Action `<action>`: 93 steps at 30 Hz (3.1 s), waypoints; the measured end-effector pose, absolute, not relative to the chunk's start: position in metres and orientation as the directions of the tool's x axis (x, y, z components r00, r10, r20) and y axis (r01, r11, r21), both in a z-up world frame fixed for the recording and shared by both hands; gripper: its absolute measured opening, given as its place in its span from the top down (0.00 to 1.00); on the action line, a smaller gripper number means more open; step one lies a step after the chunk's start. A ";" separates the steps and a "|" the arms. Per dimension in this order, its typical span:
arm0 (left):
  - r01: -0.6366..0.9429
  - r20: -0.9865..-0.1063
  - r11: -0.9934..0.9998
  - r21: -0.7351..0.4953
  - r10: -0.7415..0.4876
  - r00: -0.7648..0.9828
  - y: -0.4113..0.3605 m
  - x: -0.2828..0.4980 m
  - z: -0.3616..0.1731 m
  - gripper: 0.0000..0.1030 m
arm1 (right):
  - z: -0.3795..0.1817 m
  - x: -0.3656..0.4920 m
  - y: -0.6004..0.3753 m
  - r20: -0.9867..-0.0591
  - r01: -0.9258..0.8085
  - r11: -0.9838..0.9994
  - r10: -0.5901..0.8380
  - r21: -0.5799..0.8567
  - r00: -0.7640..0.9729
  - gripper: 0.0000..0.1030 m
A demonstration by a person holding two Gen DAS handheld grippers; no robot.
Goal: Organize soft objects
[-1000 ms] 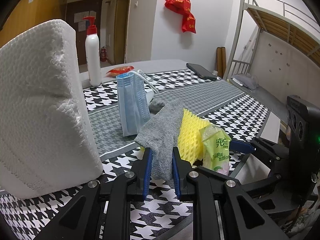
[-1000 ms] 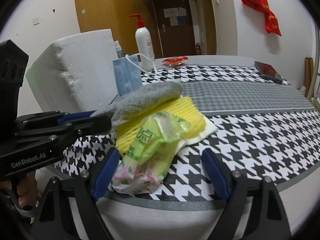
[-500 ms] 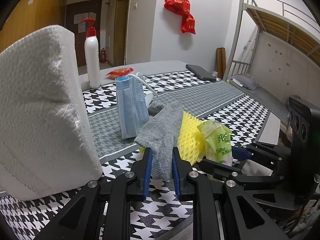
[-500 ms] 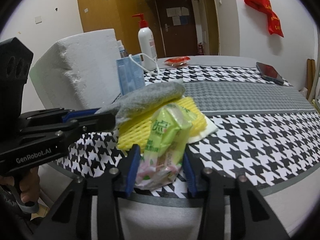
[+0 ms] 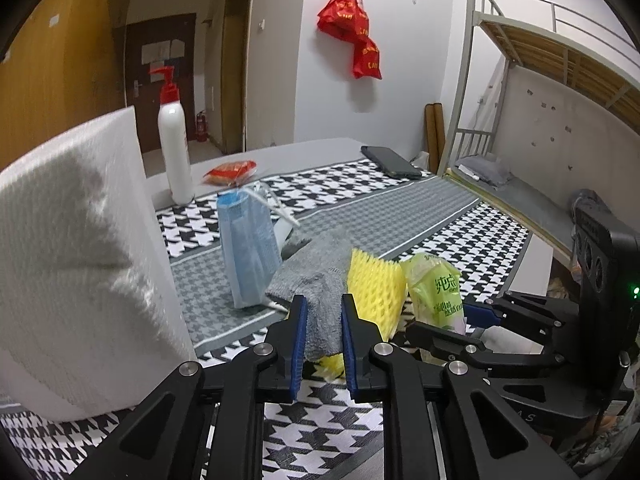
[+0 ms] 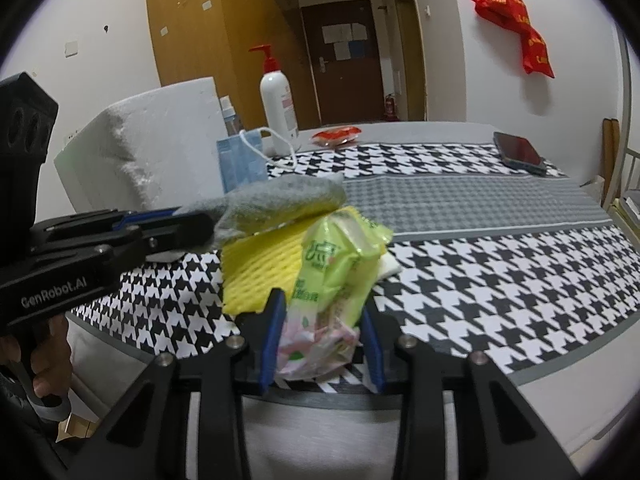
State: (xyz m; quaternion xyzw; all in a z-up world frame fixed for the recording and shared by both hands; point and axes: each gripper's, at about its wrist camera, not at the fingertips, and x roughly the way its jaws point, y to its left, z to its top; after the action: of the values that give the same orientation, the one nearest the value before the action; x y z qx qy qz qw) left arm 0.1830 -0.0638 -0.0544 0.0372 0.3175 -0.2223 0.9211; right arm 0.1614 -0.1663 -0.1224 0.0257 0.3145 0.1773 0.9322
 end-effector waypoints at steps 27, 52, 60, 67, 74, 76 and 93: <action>0.452 -0.535 0.892 -0.030 -0.396 0.746 -0.092 0.197 -0.011 0.88 | -0.096 0.164 -0.197 -0.526 -0.284 0.945 0.327 0.164 0.785 0.60; 0.456 -0.447 0.890 -0.005 -0.410 0.795 -0.082 0.169 0.028 0.90 | -0.078 0.147 -0.202 -0.482 -0.290 0.945 0.325 0.148 0.813 0.60; 0.448 -0.465 0.894 -0.010 -0.400 0.789 -0.080 0.170 0.024 0.91 | -0.076 0.143 -0.199 -0.479 -0.298 0.944 0.328 0.141 0.814 0.60; 0.423 -0.540 0.906 -0.005 -0.359 0.761 -0.072 0.168 -0.002 0.90 | -0.079 0.144 -0.196 -0.488 -0.308 0.941 0.338 0.143 0.805 0.60; 0.413 -0.626 0.910 -0.035 -0.342 0.701 -0.067 0.165 -0.039 0.72 | -0.085 0.147 -0.193 -0.500 -0.313 0.938 0.343 0.147 0.795 0.60; 0.413 -0.630 0.910 -0.032 -0.339 0.699 -0.066 0.161 -0.044 0.52 | -0.088 0.146 -0.191 -0.506 -0.317 0.937 0.347 0.149 0.790 0.60; 0.447 -0.664 0.894 -0.021 -0.346 0.663 -0.078 0.137 -0.063 0.24 | -0.093 0.133 -0.196 -0.510 -0.296 0.943 0.331 0.152 0.794 0.60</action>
State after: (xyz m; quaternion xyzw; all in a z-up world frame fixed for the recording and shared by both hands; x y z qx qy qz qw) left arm 0.1373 -0.0785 -0.0632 0.0720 0.3481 -0.2181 0.9089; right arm 0.1333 -0.1960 -0.0927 0.0320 0.2749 0.1655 0.9466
